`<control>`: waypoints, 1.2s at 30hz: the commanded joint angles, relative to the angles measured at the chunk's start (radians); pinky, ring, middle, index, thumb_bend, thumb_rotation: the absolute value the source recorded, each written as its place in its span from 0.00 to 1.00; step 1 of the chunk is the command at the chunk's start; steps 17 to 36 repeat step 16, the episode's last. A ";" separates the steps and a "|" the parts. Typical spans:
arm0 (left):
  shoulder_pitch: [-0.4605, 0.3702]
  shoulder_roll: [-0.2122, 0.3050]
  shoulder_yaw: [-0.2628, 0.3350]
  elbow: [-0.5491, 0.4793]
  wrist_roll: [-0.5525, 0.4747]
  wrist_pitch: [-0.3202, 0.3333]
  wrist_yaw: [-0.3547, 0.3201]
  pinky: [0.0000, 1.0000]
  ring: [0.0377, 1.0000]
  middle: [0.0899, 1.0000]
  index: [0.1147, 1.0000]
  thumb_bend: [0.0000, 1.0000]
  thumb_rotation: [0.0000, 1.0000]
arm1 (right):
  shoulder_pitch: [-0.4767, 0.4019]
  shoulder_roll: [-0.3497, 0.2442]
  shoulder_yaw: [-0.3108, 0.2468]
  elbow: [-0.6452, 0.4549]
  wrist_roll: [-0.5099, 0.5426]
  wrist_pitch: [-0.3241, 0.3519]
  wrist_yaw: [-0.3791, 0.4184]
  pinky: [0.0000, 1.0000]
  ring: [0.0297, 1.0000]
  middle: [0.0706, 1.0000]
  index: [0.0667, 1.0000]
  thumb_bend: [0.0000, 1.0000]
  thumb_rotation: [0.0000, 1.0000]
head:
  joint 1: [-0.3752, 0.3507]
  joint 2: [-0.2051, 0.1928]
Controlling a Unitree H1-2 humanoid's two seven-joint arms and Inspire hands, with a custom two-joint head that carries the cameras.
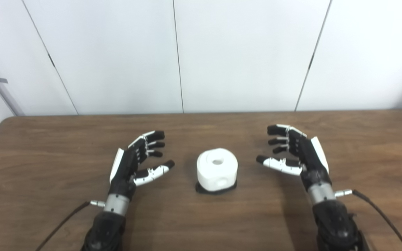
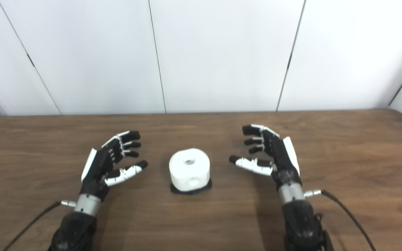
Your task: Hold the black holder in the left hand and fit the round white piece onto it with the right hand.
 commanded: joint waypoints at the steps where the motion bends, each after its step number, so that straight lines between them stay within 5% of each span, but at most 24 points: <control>1: -0.020 0.009 -0.002 0.021 -0.004 -0.055 -0.002 0.65 0.75 0.79 0.74 0.74 0.00 | -0.021 0.005 0.000 -0.007 -0.002 -0.060 -0.021 0.53 0.63 0.70 0.68 0.60 0.14 | -0.002 -0.011; 36: -0.025 0.017 0.003 0.023 -0.003 -0.057 -0.002 0.66 0.75 0.79 0.73 0.73 0.00 | -0.028 0.008 -0.003 0.003 -0.006 -0.068 -0.037 0.51 0.61 0.69 0.69 0.61 0.10 | -0.004 -0.008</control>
